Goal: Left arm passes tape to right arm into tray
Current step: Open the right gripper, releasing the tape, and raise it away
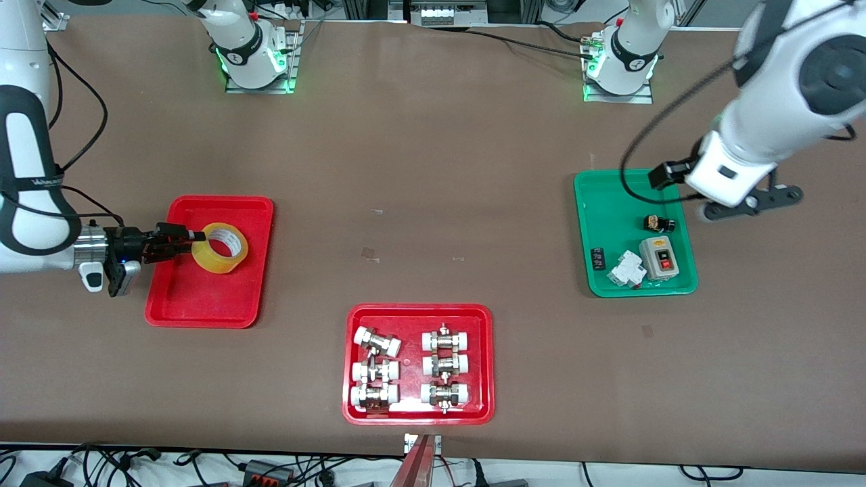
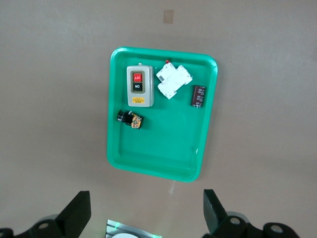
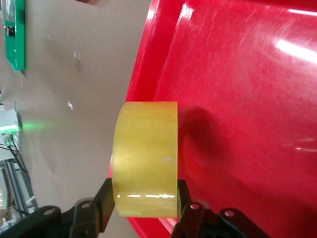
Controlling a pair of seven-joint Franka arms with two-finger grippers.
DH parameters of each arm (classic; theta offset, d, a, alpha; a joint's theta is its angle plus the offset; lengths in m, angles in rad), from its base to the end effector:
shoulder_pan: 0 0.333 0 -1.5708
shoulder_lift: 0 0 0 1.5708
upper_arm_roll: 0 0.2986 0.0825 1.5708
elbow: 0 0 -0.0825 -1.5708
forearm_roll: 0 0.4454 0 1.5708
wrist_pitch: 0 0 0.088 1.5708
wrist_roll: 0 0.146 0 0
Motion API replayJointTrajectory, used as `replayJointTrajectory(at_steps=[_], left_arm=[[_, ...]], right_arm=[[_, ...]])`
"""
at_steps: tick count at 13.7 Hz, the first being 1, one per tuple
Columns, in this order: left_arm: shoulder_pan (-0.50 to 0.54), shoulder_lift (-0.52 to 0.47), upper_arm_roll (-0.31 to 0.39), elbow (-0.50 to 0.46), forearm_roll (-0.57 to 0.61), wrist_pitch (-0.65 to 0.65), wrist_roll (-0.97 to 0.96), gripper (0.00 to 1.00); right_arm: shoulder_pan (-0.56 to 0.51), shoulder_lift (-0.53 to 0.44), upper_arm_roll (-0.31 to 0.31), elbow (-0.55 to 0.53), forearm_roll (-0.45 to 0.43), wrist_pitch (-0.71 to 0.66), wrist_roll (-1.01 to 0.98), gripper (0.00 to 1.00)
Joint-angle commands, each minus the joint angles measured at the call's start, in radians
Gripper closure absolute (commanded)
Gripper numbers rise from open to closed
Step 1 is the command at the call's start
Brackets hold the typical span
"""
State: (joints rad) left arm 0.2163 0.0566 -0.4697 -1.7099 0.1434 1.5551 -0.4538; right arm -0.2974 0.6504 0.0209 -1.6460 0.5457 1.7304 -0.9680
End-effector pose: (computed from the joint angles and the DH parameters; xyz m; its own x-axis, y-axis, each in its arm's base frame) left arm 0.5939 -0.1282 0.4642 0.9716 0.1959 -0.1327 0.1686 -0.9667 -0.1926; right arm 0.6372 -0.1108 0.1315 0.9062 0.4227 0.0144 0.3177 -0.6577 -0.6830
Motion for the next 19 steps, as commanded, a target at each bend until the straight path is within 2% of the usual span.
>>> replayJointTrajectory(at_steps=[1,2,5,8,9,10,12,15,19], left_arm=[[0.012,-0.078,-0.003,-0.077,0.013,0.046,0.041,0.0],[0.011,-0.057,-0.001,-0.044,0.013,0.033,0.052,0.0],[0.003,0.024,-0.001,0.103,0.018,-0.09,0.057,0.0],[0.011,0.031,-0.003,0.104,-0.001,-0.112,0.069,0.0],[0.018,0.031,-0.001,0.104,-0.066,-0.103,0.067,0.0],[0.026,0.025,0.002,0.098,-0.115,-0.093,0.066,0.0],[0.032,0.019,-0.001,0.092,-0.114,-0.092,0.054,0.0],[0.035,0.02,0.009,0.098,-0.111,-0.087,0.053,0.0],[0.037,0.0,0.005,0.101,-0.091,-0.099,0.066,0.0]], right_arm=[[0.023,0.018,0.008,0.003,-0.093,0.101,-0.063,0.27],[0.032,0.018,0.008,0.0,-0.12,0.13,-0.077,0.0],[0.069,0.003,0.008,-0.002,-0.267,0.222,-0.112,0.0],[0.102,-0.079,0.007,-0.002,-0.352,0.244,-0.091,0.0],[0.11,-0.116,0.005,-0.002,-0.362,0.241,-0.054,0.0],[0.121,-0.159,0.005,-0.002,-0.387,0.236,0.021,0.0],[0.148,-0.247,0.007,-0.006,-0.432,0.216,0.188,0.0],[0.19,-0.378,0.007,-0.006,-0.434,0.121,0.435,0.0],[0.263,-0.555,0.016,-0.008,-0.498,-0.038,0.8,0.0]])
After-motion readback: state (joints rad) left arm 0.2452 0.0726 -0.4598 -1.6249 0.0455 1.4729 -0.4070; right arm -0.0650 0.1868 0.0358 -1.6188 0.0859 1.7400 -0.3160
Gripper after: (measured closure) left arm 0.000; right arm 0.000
